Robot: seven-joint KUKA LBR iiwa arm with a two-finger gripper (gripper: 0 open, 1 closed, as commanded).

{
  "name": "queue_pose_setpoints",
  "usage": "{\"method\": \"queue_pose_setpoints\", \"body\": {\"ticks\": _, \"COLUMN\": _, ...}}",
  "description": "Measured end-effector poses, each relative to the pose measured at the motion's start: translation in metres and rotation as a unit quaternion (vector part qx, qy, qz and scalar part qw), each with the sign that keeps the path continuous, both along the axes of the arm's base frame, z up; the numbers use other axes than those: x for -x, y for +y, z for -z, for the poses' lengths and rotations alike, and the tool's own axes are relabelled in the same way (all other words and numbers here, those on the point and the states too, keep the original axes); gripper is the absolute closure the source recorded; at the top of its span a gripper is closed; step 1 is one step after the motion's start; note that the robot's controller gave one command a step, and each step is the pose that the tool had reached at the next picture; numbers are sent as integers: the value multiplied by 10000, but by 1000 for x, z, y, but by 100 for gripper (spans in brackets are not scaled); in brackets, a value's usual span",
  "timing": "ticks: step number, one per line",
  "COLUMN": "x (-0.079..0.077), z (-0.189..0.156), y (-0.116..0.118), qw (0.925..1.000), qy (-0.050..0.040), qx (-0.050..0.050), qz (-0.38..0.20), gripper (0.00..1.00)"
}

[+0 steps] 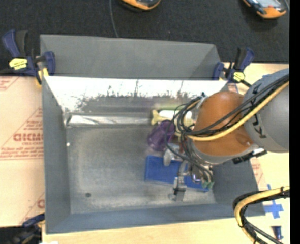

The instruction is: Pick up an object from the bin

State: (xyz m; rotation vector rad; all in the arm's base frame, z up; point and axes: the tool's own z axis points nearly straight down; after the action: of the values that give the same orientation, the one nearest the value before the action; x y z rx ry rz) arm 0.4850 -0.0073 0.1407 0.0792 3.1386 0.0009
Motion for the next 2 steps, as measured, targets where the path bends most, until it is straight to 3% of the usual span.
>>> {"method": "queue_pose_setpoints", "body": {"ticks": 1, "x": -37, "z": -23, "y": 17, "qw": 9976, "qy": 11, "qx": -5, "qz": 687, "gripper": 0}}
{"method": "queue_pose_setpoints", "body": {"ticks": 2, "x": -64, "z": -30, "y": -6, "qw": 10000, "qy": -2, "qx": -1, "qz": 15, "gripper": 0}}
